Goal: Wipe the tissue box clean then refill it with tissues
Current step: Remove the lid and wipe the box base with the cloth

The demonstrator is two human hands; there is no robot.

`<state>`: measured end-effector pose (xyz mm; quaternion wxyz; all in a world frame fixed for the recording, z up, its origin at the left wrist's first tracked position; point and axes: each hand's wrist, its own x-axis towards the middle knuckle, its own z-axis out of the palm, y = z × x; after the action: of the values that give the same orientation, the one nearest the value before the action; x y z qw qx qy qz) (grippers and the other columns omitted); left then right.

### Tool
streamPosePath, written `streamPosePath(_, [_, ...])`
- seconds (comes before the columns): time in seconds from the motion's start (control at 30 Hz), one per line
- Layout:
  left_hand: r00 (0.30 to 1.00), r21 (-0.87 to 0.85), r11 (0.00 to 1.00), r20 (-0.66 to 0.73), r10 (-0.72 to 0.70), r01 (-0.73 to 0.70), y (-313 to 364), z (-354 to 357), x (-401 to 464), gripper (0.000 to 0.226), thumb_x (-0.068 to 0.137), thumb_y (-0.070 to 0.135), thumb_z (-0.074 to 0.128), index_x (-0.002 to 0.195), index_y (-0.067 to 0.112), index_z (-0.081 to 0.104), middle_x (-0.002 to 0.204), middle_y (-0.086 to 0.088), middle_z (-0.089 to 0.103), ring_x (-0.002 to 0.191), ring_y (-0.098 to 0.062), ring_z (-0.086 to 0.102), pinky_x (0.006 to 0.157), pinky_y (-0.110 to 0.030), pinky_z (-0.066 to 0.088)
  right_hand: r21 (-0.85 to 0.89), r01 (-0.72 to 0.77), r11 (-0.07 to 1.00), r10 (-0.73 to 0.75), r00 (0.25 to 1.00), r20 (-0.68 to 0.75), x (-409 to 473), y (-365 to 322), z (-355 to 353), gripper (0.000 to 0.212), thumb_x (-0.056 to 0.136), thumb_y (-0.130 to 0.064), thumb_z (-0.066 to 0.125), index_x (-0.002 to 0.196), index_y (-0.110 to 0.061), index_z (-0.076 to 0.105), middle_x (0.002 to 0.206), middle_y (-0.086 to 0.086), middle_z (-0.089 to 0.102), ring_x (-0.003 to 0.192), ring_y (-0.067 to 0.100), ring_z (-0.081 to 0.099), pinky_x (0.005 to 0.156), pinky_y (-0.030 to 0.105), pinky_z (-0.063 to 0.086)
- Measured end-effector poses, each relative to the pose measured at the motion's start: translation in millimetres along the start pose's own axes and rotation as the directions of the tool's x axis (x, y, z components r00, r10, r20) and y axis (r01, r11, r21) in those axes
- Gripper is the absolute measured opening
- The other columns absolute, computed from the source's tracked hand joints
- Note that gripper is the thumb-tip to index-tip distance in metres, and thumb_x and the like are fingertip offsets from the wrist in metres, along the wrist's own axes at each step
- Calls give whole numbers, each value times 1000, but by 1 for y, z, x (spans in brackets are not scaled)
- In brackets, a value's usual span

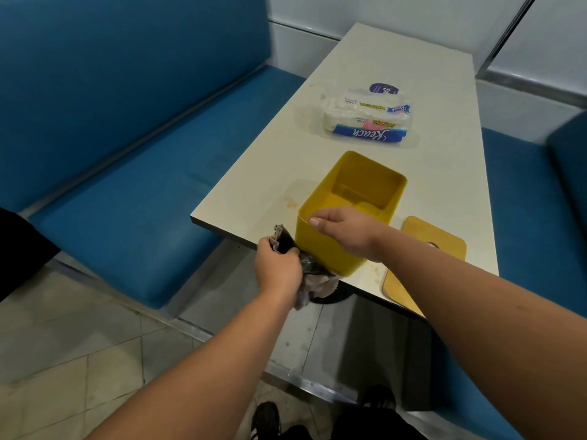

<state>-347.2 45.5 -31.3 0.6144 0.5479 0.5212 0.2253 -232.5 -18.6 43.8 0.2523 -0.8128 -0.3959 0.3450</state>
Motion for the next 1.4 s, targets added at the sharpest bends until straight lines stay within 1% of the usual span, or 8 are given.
streamPosePath(0.1, [999,39,999,-44,31,-30,22,-20,11,14,83,14,59,90,23,51,90,-4,61,82,-22,61,64,-37,53,-90,16,996,-17,1000,-17,-4,-6,-3,40,100,-39,42,130,-18,57,129,2,58,122,21,50,98,29,37])
streamPosePath(0.2, [988,133,979,13,154,-154,56,-33,26,20,85,32,61,98,19,54,92,-3,61,78,-17,58,56,-29,43,-160,-7,987,-44,950,-310,-8,-14,-18,37,96,-48,45,115,-21,62,104,-3,61,99,19,56,83,32,44])
streamPosePath(0.33, [917,479,783,243,316,-397,94,-28,41,46,85,58,58,110,19,53,98,2,57,89,-19,55,70,-34,49,-361,-439,823,140,771,-621,-15,0,-54,43,90,-49,52,113,-12,49,96,5,56,88,25,56,69,37,47])
streamPosePath(0.4, [884,549,696,348,313,-463,102,-19,43,49,84,59,59,113,20,53,100,2,56,92,-20,56,76,-36,50,-345,-558,754,320,772,-549,-22,12,-62,37,88,-42,55,100,-7,50,83,4,56,78,23,58,62,35,49])
streamPosePath(0.53, [835,571,625,475,279,-533,104,-8,43,28,86,38,62,103,17,59,99,-3,62,88,-21,58,71,-33,50,-114,-505,855,435,820,-371,-22,31,-60,19,86,-13,51,80,-1,64,72,13,70,65,28,70,72,39,60])
streamPosePath(0.83, [727,319,710,567,388,-628,58,-11,-19,26,83,48,68,85,22,63,79,5,65,74,-11,63,69,-36,57,-401,-348,847,149,881,-449,5,30,-85,39,95,-9,47,132,-19,52,122,10,59,102,27,55,80,33,45])
streamPosePath(1.03, [816,276,786,366,447,-554,28,12,-54,29,87,54,60,84,25,60,77,9,63,74,-9,60,67,-35,55,-572,-247,782,43,937,-346,34,21,-78,54,92,-1,49,139,-29,47,128,9,57,112,29,54,88,35,47])
streamPosePath(1.4, [839,260,828,389,380,-496,16,3,-51,27,81,54,67,87,29,59,81,11,63,76,-5,60,63,-24,50,-580,-264,771,42,930,-366,38,32,-70,50,93,-6,52,137,-29,47,131,6,57,114,28,54,94,38,47])
